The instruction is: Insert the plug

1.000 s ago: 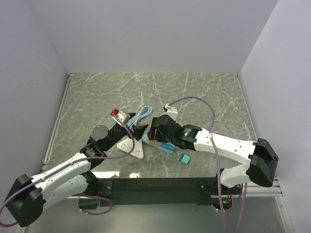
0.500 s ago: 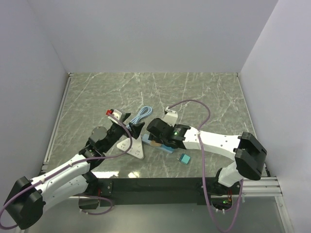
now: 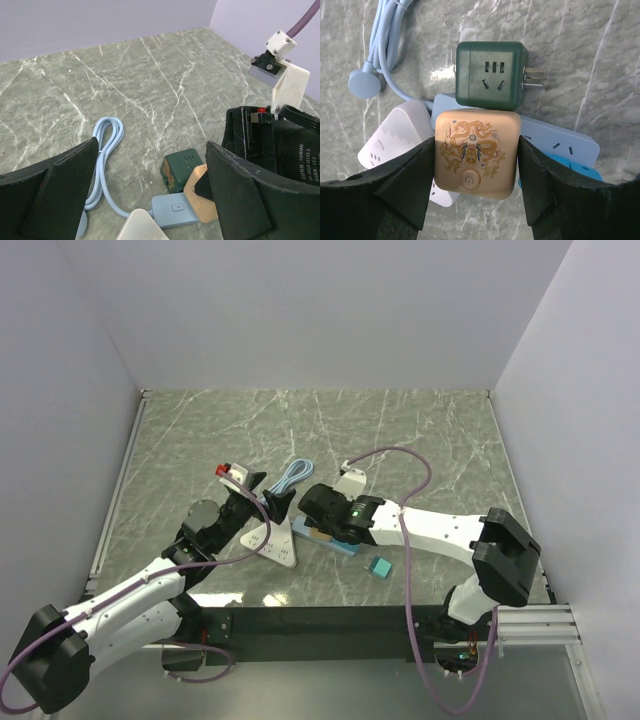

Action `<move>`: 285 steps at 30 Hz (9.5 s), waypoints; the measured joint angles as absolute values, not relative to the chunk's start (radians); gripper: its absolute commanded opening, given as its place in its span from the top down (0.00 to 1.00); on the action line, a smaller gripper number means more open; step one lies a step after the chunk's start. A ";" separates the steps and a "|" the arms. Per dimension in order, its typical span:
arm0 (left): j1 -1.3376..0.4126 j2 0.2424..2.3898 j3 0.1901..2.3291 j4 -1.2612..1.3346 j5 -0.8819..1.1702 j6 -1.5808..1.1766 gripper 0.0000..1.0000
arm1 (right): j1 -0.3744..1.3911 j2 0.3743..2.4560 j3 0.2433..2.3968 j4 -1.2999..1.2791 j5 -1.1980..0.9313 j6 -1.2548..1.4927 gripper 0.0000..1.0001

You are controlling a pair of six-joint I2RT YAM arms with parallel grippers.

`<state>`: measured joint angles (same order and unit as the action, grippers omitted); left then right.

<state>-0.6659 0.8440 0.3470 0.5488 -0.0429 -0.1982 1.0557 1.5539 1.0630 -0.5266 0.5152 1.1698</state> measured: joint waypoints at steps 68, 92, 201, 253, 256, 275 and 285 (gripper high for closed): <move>-0.587 0.827 0.314 0.550 -0.023 -0.234 0.04 | 1.148 1.714 1.170 -0.657 0.714 1.382 1.00; -0.569 0.822 0.297 0.556 -0.015 -0.251 0.04 | 1.214 1.710 1.076 -0.556 0.800 1.391 1.00; -0.556 0.848 0.285 0.599 0.003 -0.253 0.04 | 0.836 2.073 1.333 -1.218 1.316 1.816 1.00; -0.556 0.939 0.316 0.551 0.003 -0.252 0.01 | 0.760 1.372 0.965 -0.059 0.556 0.450 0.16; -0.555 0.955 0.335 0.543 0.004 -0.253 0.01 | 0.672 1.379 0.973 -0.062 0.455 0.458 0.17; -0.543 0.992 0.377 0.484 0.030 -0.304 0.00 | 0.412 1.645 1.094 -0.132 0.139 0.432 0.17; -0.543 1.026 0.402 0.438 0.028 -0.305 0.01 | 0.411 1.757 1.149 -0.109 0.088 0.292 0.12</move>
<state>-0.5434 1.0260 0.4015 0.4381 0.0280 -0.3054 0.4114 1.7573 1.1488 -0.1085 0.0875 0.2916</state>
